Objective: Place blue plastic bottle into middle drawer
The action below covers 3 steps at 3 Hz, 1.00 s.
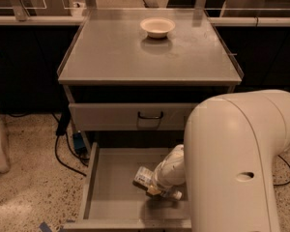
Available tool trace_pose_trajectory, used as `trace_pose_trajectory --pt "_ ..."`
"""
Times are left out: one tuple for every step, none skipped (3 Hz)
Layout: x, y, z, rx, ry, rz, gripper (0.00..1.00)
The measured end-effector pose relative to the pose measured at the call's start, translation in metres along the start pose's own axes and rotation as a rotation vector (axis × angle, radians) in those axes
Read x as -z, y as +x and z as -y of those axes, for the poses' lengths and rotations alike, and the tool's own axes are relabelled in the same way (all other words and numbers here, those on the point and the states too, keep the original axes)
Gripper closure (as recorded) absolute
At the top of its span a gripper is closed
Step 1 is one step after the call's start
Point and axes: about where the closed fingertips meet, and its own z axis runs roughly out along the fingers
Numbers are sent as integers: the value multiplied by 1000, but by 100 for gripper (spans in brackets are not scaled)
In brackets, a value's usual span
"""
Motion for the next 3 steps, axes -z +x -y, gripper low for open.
trace_pose_trajectory --pt "0 0 0 0 0 0 14" --pt "0 0 0 0 0 0 0" --pt "0 0 0 0 0 0 0"
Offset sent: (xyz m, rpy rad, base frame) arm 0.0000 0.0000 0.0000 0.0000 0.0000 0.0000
